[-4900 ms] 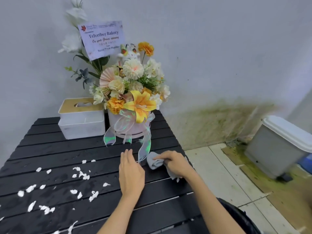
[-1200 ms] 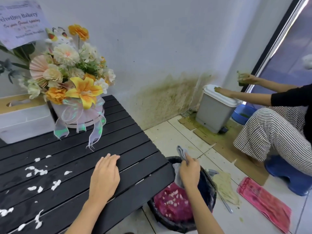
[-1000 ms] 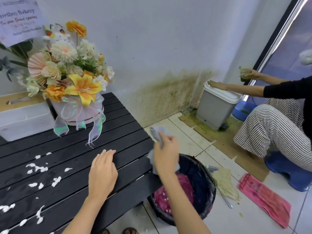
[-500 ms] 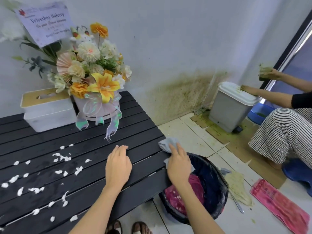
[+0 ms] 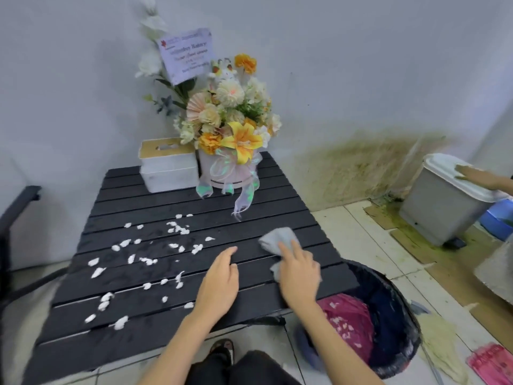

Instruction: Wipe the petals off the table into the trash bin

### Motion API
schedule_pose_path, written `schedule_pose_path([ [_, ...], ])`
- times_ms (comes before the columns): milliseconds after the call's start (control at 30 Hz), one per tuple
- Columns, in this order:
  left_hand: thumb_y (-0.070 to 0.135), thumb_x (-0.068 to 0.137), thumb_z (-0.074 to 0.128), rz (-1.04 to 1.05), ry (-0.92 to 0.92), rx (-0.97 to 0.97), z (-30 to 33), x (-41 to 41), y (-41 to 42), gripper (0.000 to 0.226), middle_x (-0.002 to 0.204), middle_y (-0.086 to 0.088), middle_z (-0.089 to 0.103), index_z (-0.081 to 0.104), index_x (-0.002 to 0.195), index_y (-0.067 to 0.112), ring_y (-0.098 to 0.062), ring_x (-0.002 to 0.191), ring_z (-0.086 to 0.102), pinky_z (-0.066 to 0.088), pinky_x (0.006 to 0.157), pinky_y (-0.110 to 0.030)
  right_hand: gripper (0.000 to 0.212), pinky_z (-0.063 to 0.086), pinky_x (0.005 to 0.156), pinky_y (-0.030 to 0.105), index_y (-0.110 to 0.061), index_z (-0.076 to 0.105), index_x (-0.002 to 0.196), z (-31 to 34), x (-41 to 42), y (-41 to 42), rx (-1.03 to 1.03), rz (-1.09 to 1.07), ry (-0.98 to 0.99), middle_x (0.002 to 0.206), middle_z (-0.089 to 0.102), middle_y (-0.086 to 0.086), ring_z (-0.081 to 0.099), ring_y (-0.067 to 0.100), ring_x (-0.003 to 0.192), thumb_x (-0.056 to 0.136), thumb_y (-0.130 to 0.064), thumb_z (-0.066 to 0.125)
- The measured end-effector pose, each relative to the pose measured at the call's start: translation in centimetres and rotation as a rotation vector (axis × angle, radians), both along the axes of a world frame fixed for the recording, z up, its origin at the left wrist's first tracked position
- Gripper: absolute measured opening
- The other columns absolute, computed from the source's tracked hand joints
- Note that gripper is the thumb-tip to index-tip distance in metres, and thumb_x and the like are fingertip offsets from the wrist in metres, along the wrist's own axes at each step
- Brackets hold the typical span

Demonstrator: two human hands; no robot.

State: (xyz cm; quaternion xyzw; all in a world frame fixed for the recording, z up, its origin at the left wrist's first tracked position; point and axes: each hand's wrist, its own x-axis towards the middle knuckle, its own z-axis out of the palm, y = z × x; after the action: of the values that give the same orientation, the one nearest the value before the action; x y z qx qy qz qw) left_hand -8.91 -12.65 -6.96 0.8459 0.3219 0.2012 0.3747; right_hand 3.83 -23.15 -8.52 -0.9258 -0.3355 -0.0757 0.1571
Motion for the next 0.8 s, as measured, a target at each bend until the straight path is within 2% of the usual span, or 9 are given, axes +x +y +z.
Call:
schedule_pose_path([
  [100,0.022,0.097,0.034,0.033,-0.024,0.011,0.7,-3.7,0.8,0.039,0.14,0.009,0.042,0.038,0.136,0.023,-0.008,0.13,0.037,0.026,0.104,-0.021,0.044,0.047,0.068,0.042,-0.019,0.064,0.114,0.2,1.3,-1.9,0.048,-0.128,0.06,0.122,0.062,0.013,0.059,0.038,0.087,0.078,-0.013,0.038],
  [200,0.016,0.096,0.039,0.182,-0.084,0.029,1.4,-8.7,2.0,0.034,0.128,0.009,0.054,0.049,0.127,0.022,-0.008,0.119,0.047,0.033,0.099,-0.023,0.041,0.038,0.086,0.042,-0.014,0.053,0.129,1.6,1.4,-0.8,0.148,-0.177,0.206,0.133,0.05,0.017,0.044,0.04,0.109,0.091,-0.005,0.038],
  [367,0.004,0.091,0.04,0.5,-0.138,0.076,1.9,-17.1,5.6,0.034,0.113,-0.005,0.064,0.058,0.116,0.018,-0.022,0.1,0.058,0.043,0.092,-0.031,0.034,0.043,0.072,0.037,-0.007,0.066,0.113,5.9,-7.2,6.7,0.438,0.092,0.35,0.103,0.06,0.025,0.054,0.042,0.095,0.087,-0.007,0.045],
  [467,-0.001,0.089,0.038,0.662,-0.163,0.054,1.9,-20.6,7.8,0.036,0.117,-0.002,0.063,0.059,0.114,0.015,-0.018,0.107,0.055,0.04,0.091,-0.028,0.03,0.046,0.077,0.037,-0.01,0.065,0.111,6.8,-15.1,11.3,0.419,0.297,0.418,0.106,0.056,0.019,0.053,0.035,0.101,0.09,-0.014,0.044],
  [533,-0.003,0.088,0.038,0.741,-0.206,0.013,1.5,-22.1,8.7,0.036,0.115,-0.004,0.063,0.059,0.113,0.013,-0.017,0.103,0.056,0.04,0.087,-0.027,0.031,0.044,0.085,0.035,-0.012,0.06,0.117,6.2,-20.3,13.5,0.353,0.391,0.455,0.116,0.05,0.013,0.046,0.029,0.109,0.093,-0.017,0.042],
  [600,-0.005,0.088,0.037,0.772,-0.229,-0.011,1.0,-22.9,9.2,0.037,0.114,-0.006,0.063,0.058,0.114,0.011,-0.015,0.1,0.054,0.039,0.085,-0.026,0.032,0.044,0.085,0.037,-0.018,0.056,0.12,4.7,-24.9,15.0,0.249,0.458,0.465,0.117,0.048,0.011,0.044,0.029,0.109,0.091,-0.015,0.044],
  [667,-0.005,0.088,0.037,0.792,-0.23,-0.011,0.2,-23.1,9.6,0.037,0.116,-0.007,0.061,0.056,0.116,0.01,-0.018,0.104,0.054,0.039,0.086,-0.027,0.03,0.048,0.071,0.039,-0.024,0.059,0.106,3.1,-28.1,15.7,0.203,0.511,0.387,0.102,0.056,0.01,0.055,0.031,0.094,0.078,-0.014,0.058],
  [733,-0.003,0.088,0.037,0.818,-0.198,-0.002,-0.9,-22.9,9.9,0.039,0.12,-0.007,0.06,0.053,0.12,0.011,-0.021,0.108,0.054,0.04,0.088,-0.029,0.036,0.048,0.057,0.03,-0.034,0.062,0.087,1.8,-28.9,15.9,0.056,0.604,0.281,0.083,0.061,0.001,0.06,0.023,0.072,0.054,-0.027,0.074],
  [800,-0.002,0.089,0.036,0.808,-0.153,0.021,-2.0,-22.4,10.1,0.041,0.123,-0.007,0.058,0.05,0.124,0.013,-0.023,0.11,0.054,0.041,0.089,-0.032,0.045,0.046,0.052,0.024,-0.038,0.064,0.085,1.0,-27.8,16.1,-0.009,0.642,0.199,0.08,0.062,-0.004,0.058,0.017,0.064,0.041,-0.032,0.074],
])
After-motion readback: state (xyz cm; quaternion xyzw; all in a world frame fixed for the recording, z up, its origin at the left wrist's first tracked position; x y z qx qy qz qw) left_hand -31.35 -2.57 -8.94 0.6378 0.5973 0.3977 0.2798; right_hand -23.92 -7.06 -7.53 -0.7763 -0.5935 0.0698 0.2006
